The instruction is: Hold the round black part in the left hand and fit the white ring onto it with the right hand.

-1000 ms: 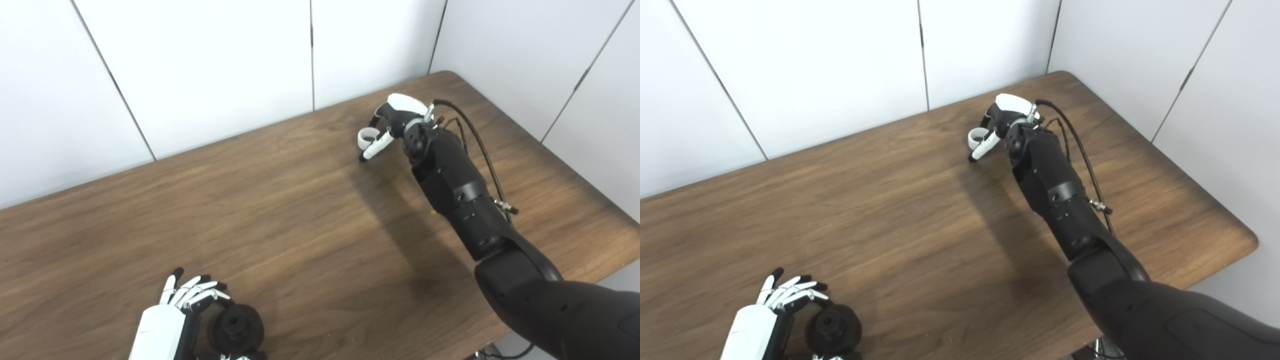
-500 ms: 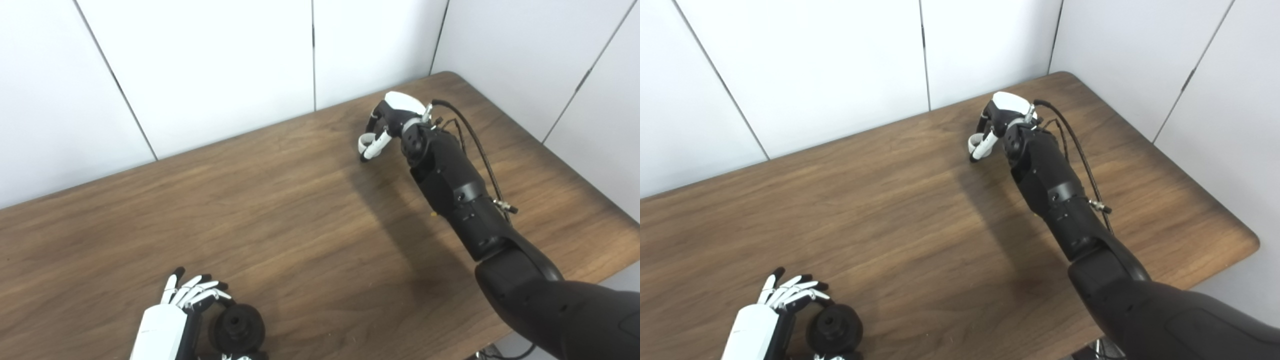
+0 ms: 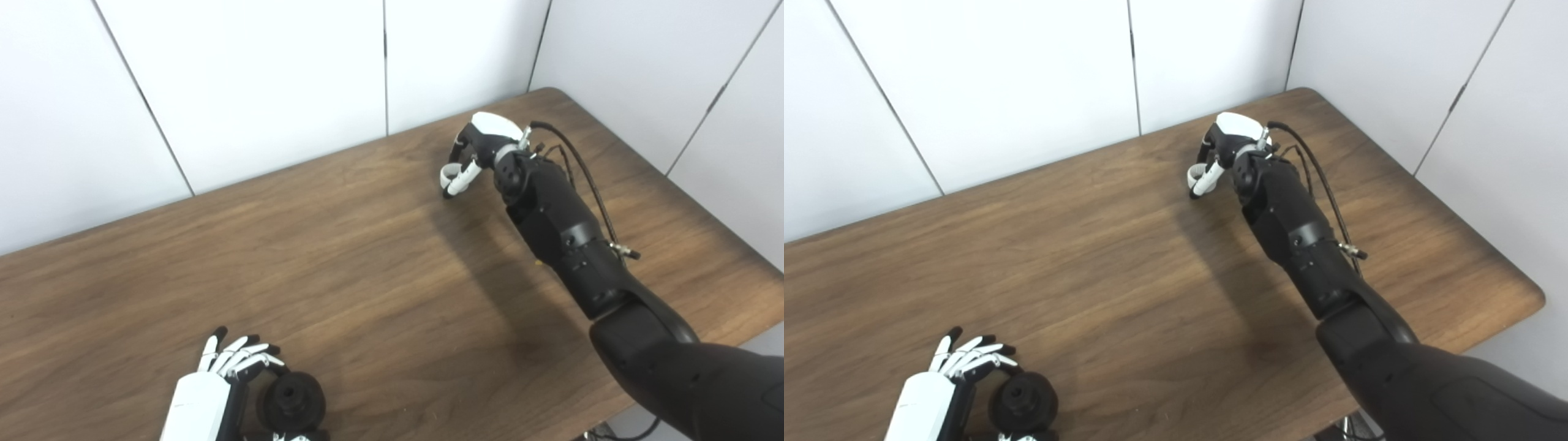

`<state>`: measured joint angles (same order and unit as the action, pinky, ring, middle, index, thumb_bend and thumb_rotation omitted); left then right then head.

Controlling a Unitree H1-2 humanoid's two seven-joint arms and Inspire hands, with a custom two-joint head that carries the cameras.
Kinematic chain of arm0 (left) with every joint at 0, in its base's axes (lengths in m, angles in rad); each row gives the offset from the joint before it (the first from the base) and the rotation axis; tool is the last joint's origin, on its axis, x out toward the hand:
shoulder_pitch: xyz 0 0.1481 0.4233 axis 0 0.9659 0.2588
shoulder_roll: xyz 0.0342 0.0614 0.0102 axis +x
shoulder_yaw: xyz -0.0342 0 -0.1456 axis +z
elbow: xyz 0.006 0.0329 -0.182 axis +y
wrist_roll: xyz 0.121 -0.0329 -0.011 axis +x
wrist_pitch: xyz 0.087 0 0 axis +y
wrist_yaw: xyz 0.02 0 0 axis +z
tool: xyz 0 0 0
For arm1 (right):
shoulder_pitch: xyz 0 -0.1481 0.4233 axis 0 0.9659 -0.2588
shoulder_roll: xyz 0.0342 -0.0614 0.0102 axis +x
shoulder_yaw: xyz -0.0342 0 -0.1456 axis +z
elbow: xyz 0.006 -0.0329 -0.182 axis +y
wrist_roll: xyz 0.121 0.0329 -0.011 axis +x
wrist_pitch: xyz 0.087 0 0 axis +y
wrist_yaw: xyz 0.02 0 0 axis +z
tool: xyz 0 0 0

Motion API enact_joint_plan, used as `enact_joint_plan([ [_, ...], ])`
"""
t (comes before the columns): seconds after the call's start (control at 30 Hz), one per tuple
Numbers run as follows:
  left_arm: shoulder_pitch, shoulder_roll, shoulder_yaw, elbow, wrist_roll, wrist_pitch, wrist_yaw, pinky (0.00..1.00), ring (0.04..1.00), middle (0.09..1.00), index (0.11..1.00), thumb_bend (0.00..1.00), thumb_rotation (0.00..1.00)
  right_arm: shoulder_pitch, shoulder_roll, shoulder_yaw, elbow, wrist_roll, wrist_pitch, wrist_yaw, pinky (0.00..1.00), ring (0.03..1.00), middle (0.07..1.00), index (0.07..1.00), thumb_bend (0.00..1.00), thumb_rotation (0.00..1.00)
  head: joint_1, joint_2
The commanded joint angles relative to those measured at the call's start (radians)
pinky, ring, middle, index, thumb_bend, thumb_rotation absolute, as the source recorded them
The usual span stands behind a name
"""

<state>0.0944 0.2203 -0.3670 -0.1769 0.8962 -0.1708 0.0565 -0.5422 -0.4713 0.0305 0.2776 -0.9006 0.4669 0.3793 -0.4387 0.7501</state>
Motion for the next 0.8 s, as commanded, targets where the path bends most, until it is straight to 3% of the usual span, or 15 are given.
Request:
enact_joint_plan([
  [0.0,0.006,-0.006,-0.006,-0.004,0.007,-0.012,0.019,1.0,0.844,0.732,0.482,0.52,0.05,-0.009,-0.041,0.015,-0.054,0.018,-0.005,-0.007,1.0,0.978,0.833,0.487,0.52,0.13,0.0,0.001],
  [0.4,0.006,-0.024,-0.015,0.003,0.02,-0.005,0.02,1.0,0.845,0.735,0.482,0.52,0.05,0.042,-0.072,0.092,-0.332,0.124,-0.031,0.044,1.0,1.0,0.833,0.485,0.52,0.13,0.058,-0.001],
  [0.77,0.011,-0.056,-0.038,0.007,0.067,0.01,0.024,1.0,0.848,0.741,0.482,0.52,0.05,0.115,-0.055,0.174,-0.633,0.127,-0.031,0.165,1.0,0.966,0.821,0.484,0.52,0.13,0.211,0.014],
])
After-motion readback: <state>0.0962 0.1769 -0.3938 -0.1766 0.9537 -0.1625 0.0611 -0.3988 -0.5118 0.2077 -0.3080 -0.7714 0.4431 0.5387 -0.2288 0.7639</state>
